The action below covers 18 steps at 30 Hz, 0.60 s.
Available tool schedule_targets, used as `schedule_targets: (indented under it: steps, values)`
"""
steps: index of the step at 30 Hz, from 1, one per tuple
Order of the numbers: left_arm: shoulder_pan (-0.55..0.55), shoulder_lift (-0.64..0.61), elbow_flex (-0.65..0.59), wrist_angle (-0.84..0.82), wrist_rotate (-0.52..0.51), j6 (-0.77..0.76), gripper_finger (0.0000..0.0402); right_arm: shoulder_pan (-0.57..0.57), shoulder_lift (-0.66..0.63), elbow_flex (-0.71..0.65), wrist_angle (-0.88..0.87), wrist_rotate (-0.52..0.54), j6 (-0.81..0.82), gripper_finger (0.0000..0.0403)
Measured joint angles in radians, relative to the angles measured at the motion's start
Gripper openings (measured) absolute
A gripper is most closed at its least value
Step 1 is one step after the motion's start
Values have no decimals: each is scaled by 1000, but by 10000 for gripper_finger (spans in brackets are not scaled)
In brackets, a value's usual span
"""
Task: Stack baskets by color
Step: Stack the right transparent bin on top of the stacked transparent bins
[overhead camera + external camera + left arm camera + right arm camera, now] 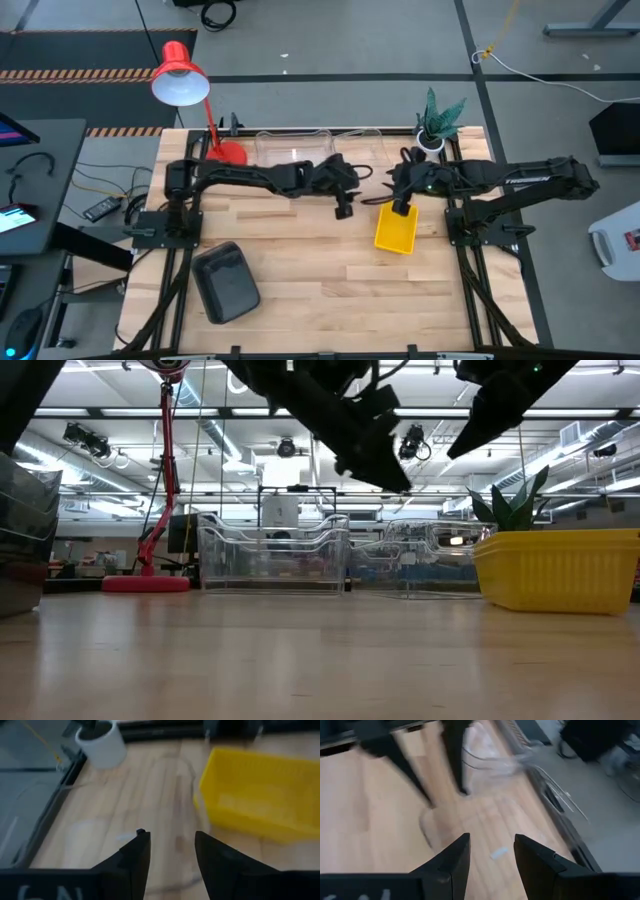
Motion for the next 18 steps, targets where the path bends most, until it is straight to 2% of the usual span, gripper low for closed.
schedule_targets:
  steps: [4, 9, 11, 18]
  values:
    - [-11, 41, 0, 96, 2, -33, 160, 0, -22, 0, -39, 63, 42, 158]
    - [-19, 66, 26, 120, 13, -70, 158, 0, -33, 0, -36, 74, 36, 158]
    - [-26, 90, 75, 133, 18, -73, 154, 0, -33, 0, -35, 74, 33, 158]
    - [-28, 197, 263, 16, 44, -48, 137, 0, -51, 1, -52, 88, 82, 158]
